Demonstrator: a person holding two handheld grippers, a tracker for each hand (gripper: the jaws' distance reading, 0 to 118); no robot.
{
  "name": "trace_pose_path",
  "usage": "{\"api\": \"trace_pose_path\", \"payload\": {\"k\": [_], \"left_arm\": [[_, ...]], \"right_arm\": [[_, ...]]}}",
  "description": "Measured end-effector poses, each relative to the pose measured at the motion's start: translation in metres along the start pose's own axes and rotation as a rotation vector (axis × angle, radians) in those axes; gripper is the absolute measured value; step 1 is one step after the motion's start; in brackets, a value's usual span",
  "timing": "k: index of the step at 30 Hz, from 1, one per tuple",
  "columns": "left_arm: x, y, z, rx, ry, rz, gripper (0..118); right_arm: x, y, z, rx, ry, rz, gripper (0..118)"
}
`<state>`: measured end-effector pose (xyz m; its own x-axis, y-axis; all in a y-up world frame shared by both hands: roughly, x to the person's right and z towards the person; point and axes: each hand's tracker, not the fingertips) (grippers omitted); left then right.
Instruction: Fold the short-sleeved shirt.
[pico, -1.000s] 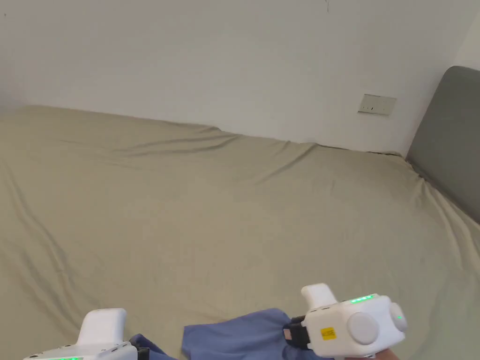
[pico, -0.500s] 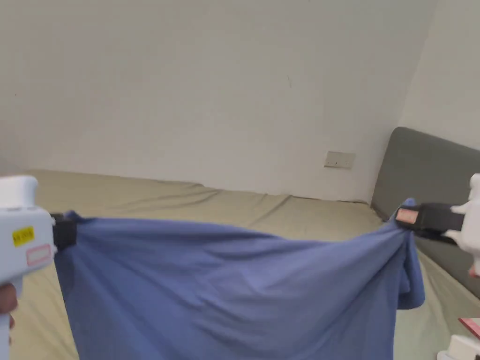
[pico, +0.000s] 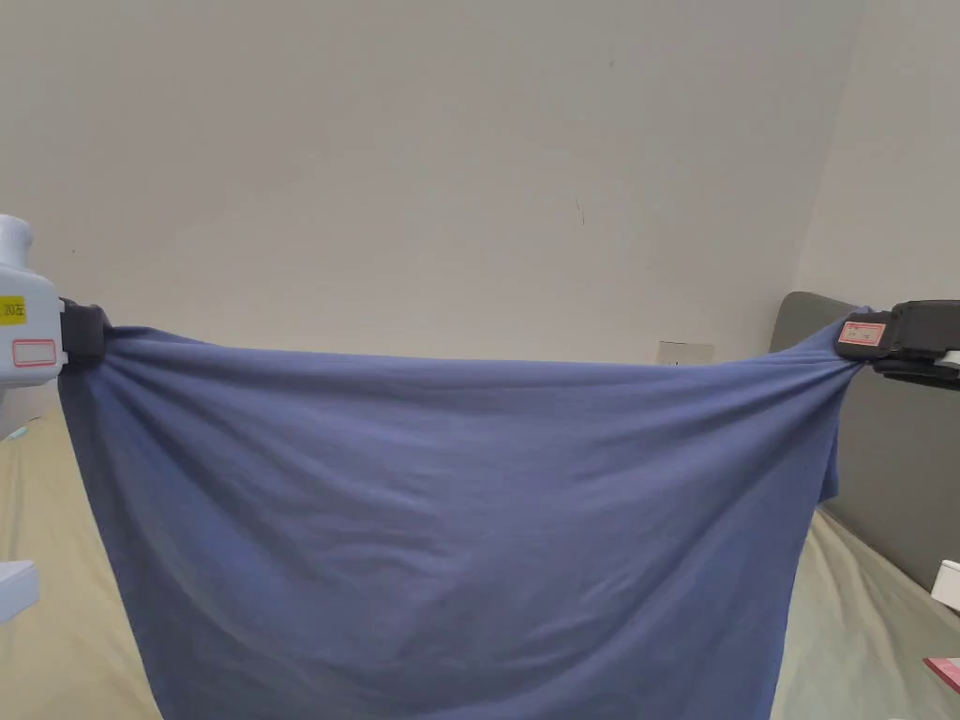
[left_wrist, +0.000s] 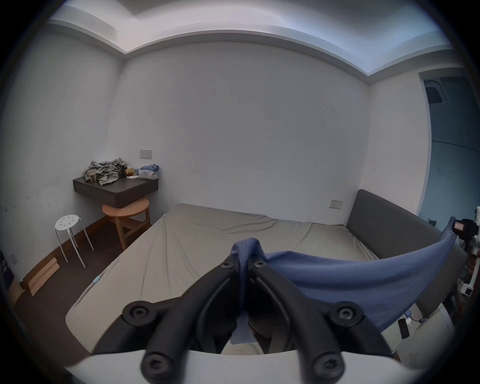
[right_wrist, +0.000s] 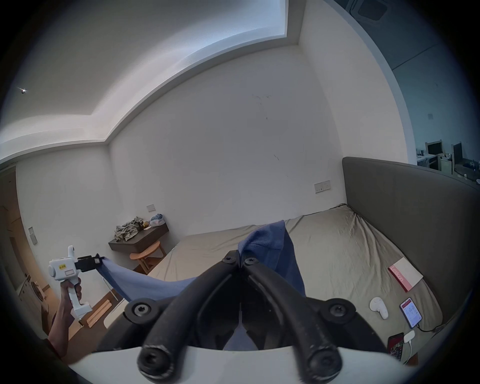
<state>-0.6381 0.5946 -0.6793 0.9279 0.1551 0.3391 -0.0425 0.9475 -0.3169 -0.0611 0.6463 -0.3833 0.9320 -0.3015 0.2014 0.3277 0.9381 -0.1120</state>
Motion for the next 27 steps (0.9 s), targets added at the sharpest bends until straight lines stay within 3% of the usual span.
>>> {"api": "trace_pose_path", "payload": {"k": [10,20,27], "left_arm": [[0.004,0.018,-0.021,0.001,0.016,-0.028,5],[0.031,0.097,-0.115,0.012,0.006,-0.041,4],[0.036,0.159,-0.195,0.013,0.036,-0.049,4]], "right_arm": [[-0.001,0.017,-0.034,-0.041,-0.022,0.038,0],[-0.033,0.092,-0.131,-0.023,-0.051,0.127,0],[-0.034,0.146,-0.204,0.001,-0.097,0.179,0]]}}
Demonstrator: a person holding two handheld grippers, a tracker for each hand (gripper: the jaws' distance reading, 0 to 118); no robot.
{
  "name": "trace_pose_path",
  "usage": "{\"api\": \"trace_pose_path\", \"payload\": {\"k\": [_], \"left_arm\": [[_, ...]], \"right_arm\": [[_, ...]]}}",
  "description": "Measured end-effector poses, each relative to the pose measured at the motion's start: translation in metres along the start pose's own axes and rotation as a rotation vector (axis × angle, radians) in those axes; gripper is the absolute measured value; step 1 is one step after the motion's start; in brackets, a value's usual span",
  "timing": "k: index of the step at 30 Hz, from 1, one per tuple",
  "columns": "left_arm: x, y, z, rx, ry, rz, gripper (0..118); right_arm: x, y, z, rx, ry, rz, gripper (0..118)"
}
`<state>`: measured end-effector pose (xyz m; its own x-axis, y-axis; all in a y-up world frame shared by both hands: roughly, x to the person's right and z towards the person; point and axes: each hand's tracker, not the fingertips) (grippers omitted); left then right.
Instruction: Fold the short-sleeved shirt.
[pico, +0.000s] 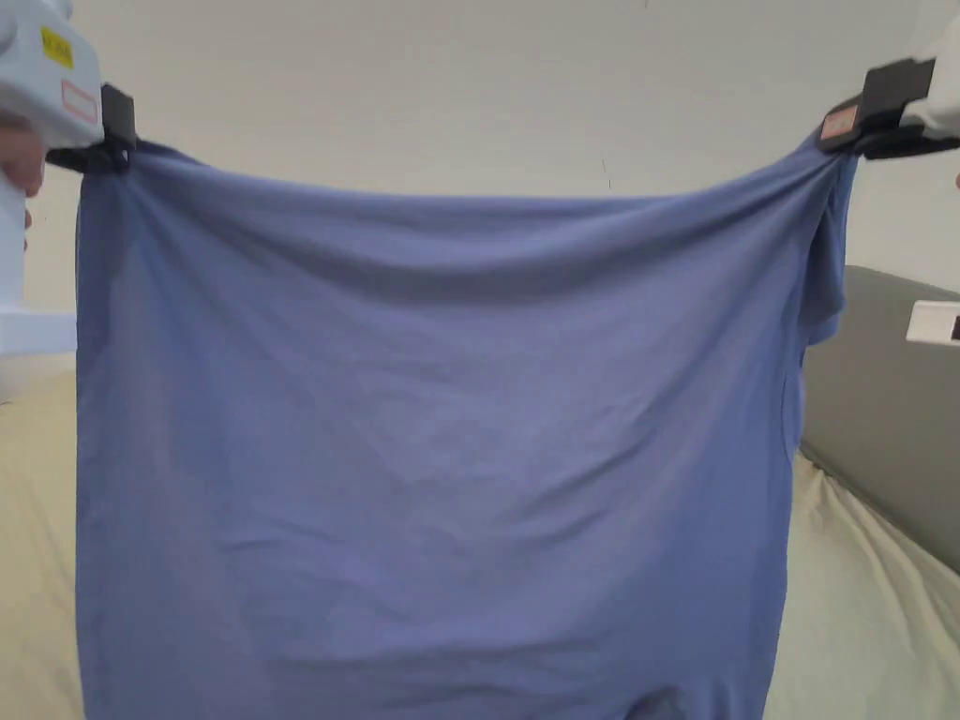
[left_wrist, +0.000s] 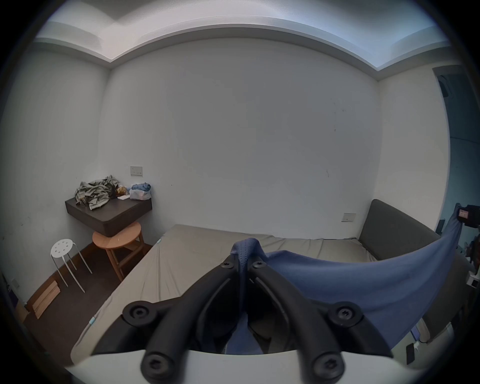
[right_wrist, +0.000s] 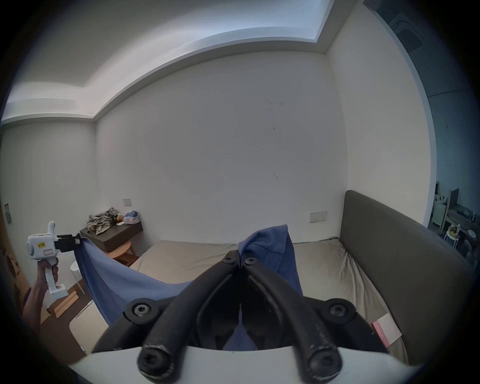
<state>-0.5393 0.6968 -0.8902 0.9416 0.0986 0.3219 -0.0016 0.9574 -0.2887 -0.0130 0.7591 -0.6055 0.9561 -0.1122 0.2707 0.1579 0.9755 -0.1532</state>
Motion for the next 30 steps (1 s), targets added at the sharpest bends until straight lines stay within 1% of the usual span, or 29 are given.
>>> {"api": "trace_pose_path", "payload": {"k": [2,6,7,9,12,14,15,16,17,21,22,23,24,25,26,27,29,30], "left_arm": [[0.001,0.011,-0.021,-0.003,0.0,-0.009,4],[0.007,0.011,-0.043,-0.008,0.009,-0.003,4],[0.011,0.011,-0.053,-0.011,0.023,-0.02,4],[0.019,0.002,-0.06,-0.02,0.034,-0.043,4],[0.026,-0.015,-0.079,-0.043,0.033,-0.063,4],[0.029,-0.039,-0.091,-0.06,0.017,-0.049,4],[0.031,-0.052,-0.096,-0.07,0.013,-0.043,4],[0.025,-0.059,-0.124,-0.107,0.011,-0.052,4],[0.026,-0.076,-0.132,-0.129,0.006,-0.057,4],[0.029,-0.165,-0.141,-0.194,-0.032,0.022,4],[0.027,-0.191,-0.144,-0.208,-0.038,0.051,4],[0.026,-0.22,-0.146,-0.228,-0.051,0.049,4],[0.021,-0.243,-0.152,-0.246,-0.049,0.035,4],[0.018,-0.27,-0.153,-0.278,-0.044,0.027,4],[0.015,-0.296,-0.151,-0.311,-0.048,0.012,4],[0.011,-0.316,-0.149,-0.336,-0.054,0.029,3],[-0.006,-0.361,-0.146,-0.395,-0.049,0.058,3],[-0.012,-0.377,-0.142,-0.407,-0.048,0.102,3]], "right_arm": [[0.007,0.008,-0.028,0.001,-0.006,-0.003,0],[0.001,0.008,-0.068,-0.025,-0.063,0.045,0],[0.0,0.005,-0.078,-0.028,-0.067,0.048,0],[0.001,0.003,-0.097,-0.039,-0.068,0.055,0],[-0.002,-0.009,-0.12,-0.066,-0.075,0.091,0],[-0.012,-0.033,-0.12,-0.079,-0.056,0.087,0],[-0.011,-0.046,-0.124,-0.078,-0.046,0.067,0],[-0.012,-0.062,-0.132,-0.1,-0.04,0.051,0],[-0.005,-0.075,-0.137,-0.116,-0.031,0.048,0],[0.001,-0.162,-0.158,-0.172,-0.024,-0.003,0],[0.002,-0.19,-0.162,-0.216,-0.037,0.003,0],[0.005,-0.224,-0.161,-0.201,-0.021,-0.034,0],[0.007,-0.251,-0.162,-0.237,-0.021,-0.067,0],[0.017,-0.279,-0.169,-0.289,-0.002,-0.085,0],[0.022,-0.312,-0.168,-0.298,0.008,-0.112,0],[0.025,-0.336,-0.166,-0.352,-0.025,-0.102,0],[0.037,-0.394,-0.155,-0.414,-0.043,-0.136,0],[0.043,-0.414,-0.15,-0.463,-0.05,-0.142,0]]}}
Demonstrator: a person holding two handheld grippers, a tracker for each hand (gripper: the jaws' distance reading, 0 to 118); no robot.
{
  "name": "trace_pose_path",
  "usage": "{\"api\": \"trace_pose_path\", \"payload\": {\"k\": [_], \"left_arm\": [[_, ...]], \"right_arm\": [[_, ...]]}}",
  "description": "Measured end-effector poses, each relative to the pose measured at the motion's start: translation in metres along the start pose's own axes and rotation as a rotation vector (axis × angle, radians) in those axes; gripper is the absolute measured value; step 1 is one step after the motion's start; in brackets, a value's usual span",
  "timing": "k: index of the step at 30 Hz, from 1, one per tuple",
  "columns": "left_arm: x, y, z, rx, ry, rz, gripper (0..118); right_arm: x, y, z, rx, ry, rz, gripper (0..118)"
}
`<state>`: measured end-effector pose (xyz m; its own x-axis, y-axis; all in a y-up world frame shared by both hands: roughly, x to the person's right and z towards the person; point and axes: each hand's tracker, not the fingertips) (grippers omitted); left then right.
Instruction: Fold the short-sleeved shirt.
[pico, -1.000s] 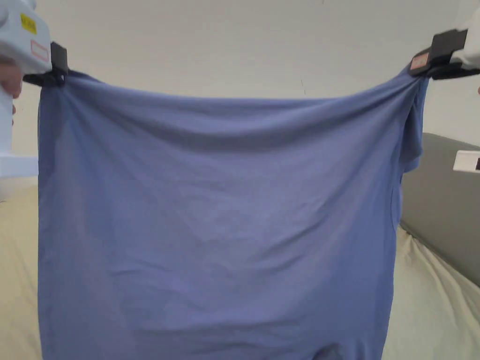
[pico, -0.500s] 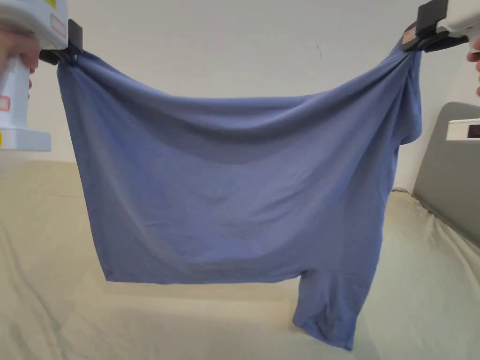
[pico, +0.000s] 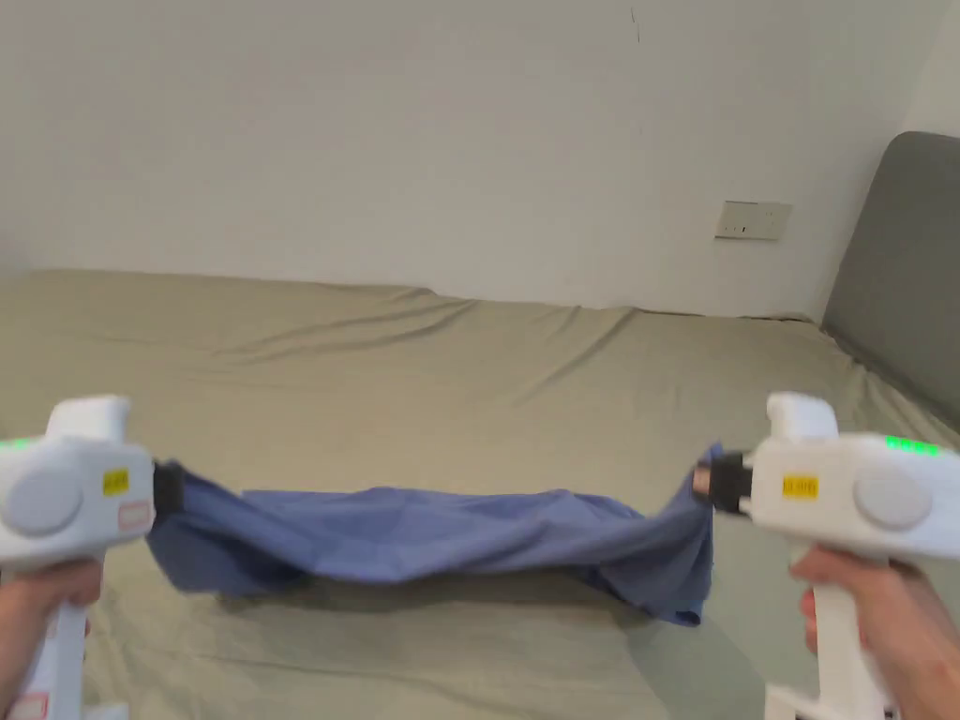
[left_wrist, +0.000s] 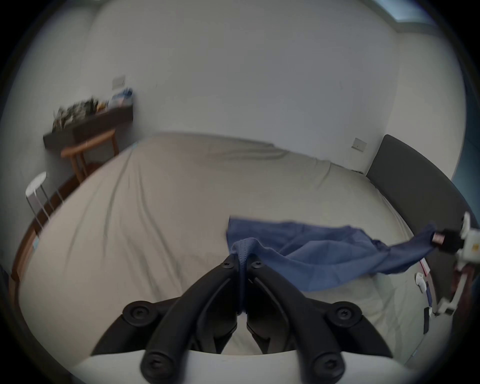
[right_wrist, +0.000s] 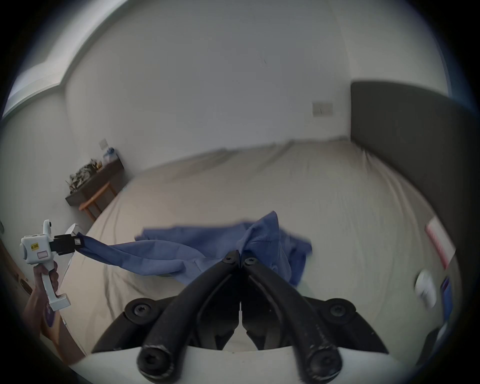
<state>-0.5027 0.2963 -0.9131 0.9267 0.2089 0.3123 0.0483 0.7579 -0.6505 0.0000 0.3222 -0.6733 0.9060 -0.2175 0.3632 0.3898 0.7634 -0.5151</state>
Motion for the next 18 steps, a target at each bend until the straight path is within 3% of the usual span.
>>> {"api": "trace_pose_path", "payload": {"k": [7,10,15,18], "left_arm": [[-0.047,-0.082,0.016,-0.117,0.02,0.029,3],[-0.066,-0.11,0.041,-0.12,0.01,0.026,3],[-0.089,-0.131,0.075,-0.157,-0.008,0.027,3],[-0.085,-0.155,0.099,-0.174,-0.01,-0.002,3]], "right_arm": [[0.056,-0.108,0.018,-0.133,-0.023,-0.154,0],[0.066,-0.134,0.042,-0.172,-0.058,-0.093,0],[0.081,-0.171,0.078,-0.199,-0.026,-0.165,0],[0.079,-0.195,0.1,-0.203,-0.024,-0.163,0]]}}
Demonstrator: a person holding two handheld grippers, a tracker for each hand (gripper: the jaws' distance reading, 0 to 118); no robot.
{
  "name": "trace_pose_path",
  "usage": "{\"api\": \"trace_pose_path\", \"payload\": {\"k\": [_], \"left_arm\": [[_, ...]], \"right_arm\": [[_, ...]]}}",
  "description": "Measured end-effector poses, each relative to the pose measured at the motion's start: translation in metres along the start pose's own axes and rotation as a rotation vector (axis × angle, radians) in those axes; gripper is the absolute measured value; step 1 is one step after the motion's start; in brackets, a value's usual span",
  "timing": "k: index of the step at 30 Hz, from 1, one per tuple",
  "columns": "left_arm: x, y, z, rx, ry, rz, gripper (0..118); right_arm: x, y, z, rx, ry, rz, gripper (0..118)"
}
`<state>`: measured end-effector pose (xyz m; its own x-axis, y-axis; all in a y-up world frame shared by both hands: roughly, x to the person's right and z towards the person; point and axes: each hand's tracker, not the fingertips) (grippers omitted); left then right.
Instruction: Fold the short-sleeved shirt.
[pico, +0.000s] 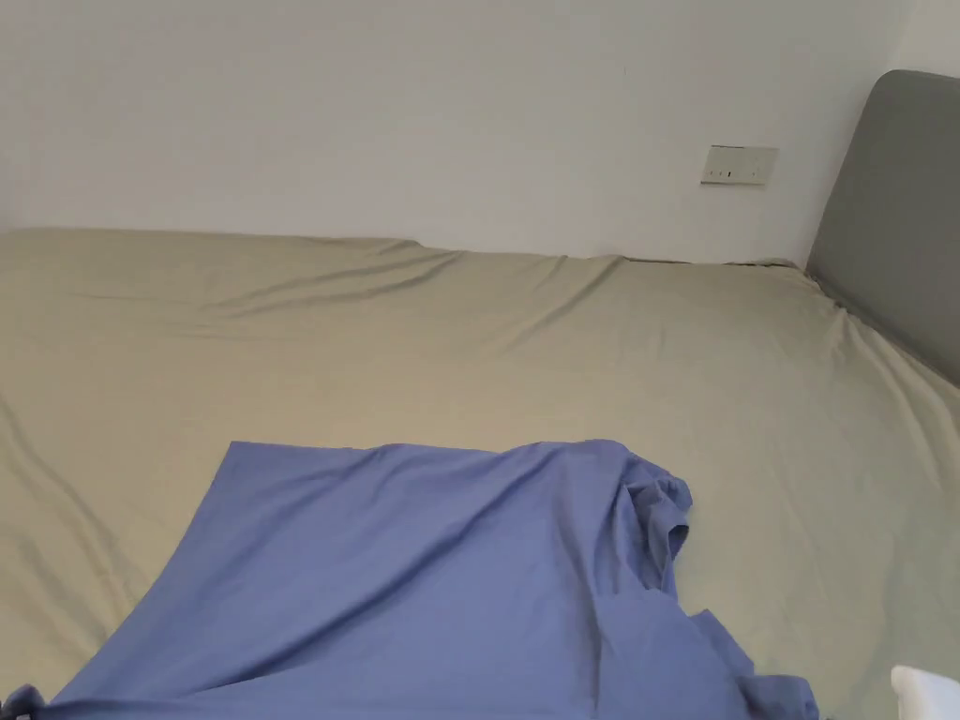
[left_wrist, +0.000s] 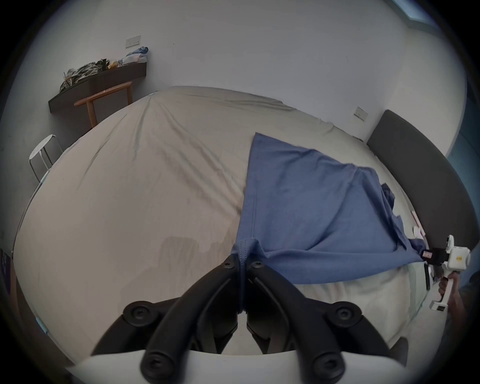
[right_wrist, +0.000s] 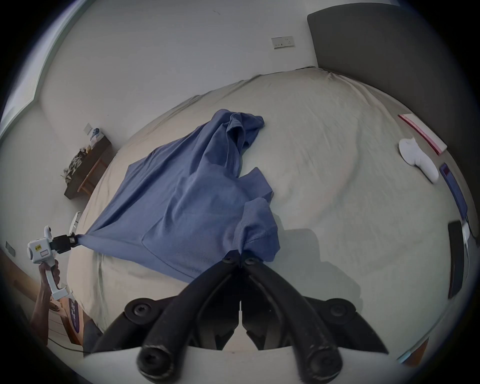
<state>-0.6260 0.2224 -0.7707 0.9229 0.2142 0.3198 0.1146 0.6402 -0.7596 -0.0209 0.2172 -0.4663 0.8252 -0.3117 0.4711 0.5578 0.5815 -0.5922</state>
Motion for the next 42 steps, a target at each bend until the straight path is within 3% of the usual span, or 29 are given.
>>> {"api": "trace_pose_path", "payload": {"k": [2,4,8,16,18,21,24,27,28,29,30,31,32,36,40,42], "left_arm": [[-0.004,-0.021,0.012,-0.016,-0.001,0.001,3],[-0.001,-0.042,0.024,-0.03,-0.003,0.005,3],[-0.002,-0.08,0.055,-0.043,-0.01,0.034,3],[0.005,-0.147,0.108,-0.092,0.004,0.073,3],[0.008,-0.162,0.118,-0.092,0.016,0.067,3],[-0.002,-0.174,0.111,-0.104,0.024,0.065,3],[-0.009,-0.18,0.097,-0.112,0.031,0.075,3],[-0.008,-0.183,0.092,-0.11,0.055,0.03,3],[-0.008,-0.179,0.094,-0.102,0.053,0.022,3],[-0.008,-0.177,0.096,-0.108,0.053,0.004,12],[-0.007,-0.175,0.1,-0.12,0.05,-0.007,41],[-0.006,-0.174,0.109,-0.111,0.051,-0.02,80],[-0.008,-0.175,0.115,-0.077,0.031,-0.037,111],[-0.006,-0.165,0.156,0.056,0.069,-0.055,114],[-0.013,-0.169,0.149,0.033,0.092,-0.046,115],[-0.018,-0.173,0.132,-0.046,0.104,-0.022,115]], "right_arm": [[0.007,-0.019,0.004,-0.007,0.0,0.0,0],[0.018,-0.035,0.011,-0.021,0.016,-0.063,0],[0.028,-0.07,0.03,-0.033,0.029,-0.111,0],[0.04,-0.134,0.068,-0.053,0.035,-0.139,0],[0.041,-0.147,0.075,-0.056,0.027,-0.128,0],[0.038,-0.16,0.077,-0.072,-0.025,-0.039,0],[0.034,-0.165,0.069,-0.089,-0.036,-0.035,0],[0.035,-0.171,0.056,-0.099,-0.06,0.022,0],[0.033,-0.171,0.056,-0.099,-0.063,0.026,5],[0.019,-0.167,0.064,-0.103,-0.079,0.056,29],[0.014,-0.165,0.069,-0.113,-0.079,0.076,58],[0.007,-0.165,0.08,-0.103,-0.077,0.087,83],[-0.001,-0.164,0.091,-0.075,-0.083,0.133,90],[-0.029,-0.164,0.136,0.126,-0.138,0.21,90],[-0.049,-0.17,0.152,0.187,-0.127,0.195,90],[-0.04,-0.179,0.141,0.2,-0.108,0.178,90]]}}
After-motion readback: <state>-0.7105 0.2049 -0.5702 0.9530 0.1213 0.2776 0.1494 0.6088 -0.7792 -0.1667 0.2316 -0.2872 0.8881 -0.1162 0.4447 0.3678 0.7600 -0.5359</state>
